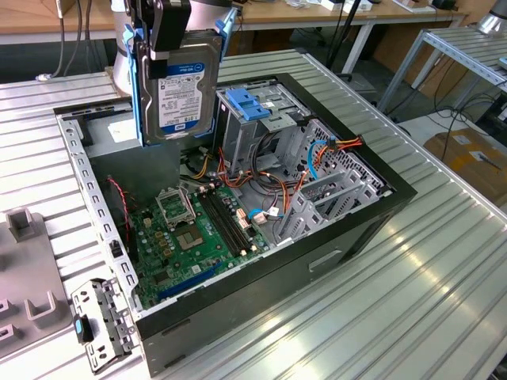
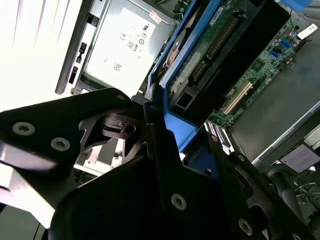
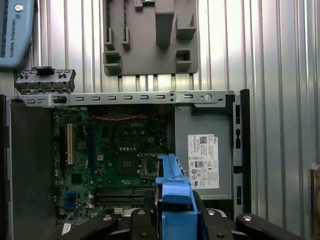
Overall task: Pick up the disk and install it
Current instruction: 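Insert the disk into the insertion slot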
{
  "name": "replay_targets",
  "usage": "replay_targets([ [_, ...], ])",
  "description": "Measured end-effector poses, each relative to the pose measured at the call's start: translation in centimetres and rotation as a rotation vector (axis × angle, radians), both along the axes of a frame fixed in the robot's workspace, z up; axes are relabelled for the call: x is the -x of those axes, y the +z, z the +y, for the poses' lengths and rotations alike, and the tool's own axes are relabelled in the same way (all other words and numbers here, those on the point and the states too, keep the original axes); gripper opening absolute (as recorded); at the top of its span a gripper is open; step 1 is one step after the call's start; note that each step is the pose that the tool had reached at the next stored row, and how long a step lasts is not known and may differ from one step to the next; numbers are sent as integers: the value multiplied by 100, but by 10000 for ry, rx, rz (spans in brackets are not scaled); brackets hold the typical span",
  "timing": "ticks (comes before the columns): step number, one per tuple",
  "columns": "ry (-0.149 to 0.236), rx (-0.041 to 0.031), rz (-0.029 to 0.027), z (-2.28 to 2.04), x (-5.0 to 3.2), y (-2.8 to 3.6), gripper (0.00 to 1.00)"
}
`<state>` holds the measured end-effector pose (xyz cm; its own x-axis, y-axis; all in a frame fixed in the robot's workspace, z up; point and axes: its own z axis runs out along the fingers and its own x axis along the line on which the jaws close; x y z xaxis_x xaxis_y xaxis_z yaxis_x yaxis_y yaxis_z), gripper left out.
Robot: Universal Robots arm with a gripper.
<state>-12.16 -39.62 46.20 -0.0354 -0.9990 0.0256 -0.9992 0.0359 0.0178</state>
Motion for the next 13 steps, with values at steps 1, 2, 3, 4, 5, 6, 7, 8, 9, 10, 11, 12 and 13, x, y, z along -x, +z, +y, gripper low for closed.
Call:
replay_targets([
  [1,0,-1,-2,0,0,0,37],
  [2,0,0,-2,0,0,0,37],
  [3,0,0,-2,0,0,0,37],
  [4,0,0,-3,0,0,0,37],
  [5,-1,-1,-2,-1,1,0,37],
  [6,-2,-1,-3,-2,1,0,37],
  [7,-2,0,-3,-5,1,0,37],
  [8,0,0,-3,-8,0,0,37],
  [9,-1,0,-2,-10,0,0,37],
  [10,0,1,-2,-14,0,1,37],
  [11,1,1,-2,-20,0,0,37],
  [12,0,1,-3,-27,0,0,37],
  [13,0,1,-3,-38,0,0,37],
])
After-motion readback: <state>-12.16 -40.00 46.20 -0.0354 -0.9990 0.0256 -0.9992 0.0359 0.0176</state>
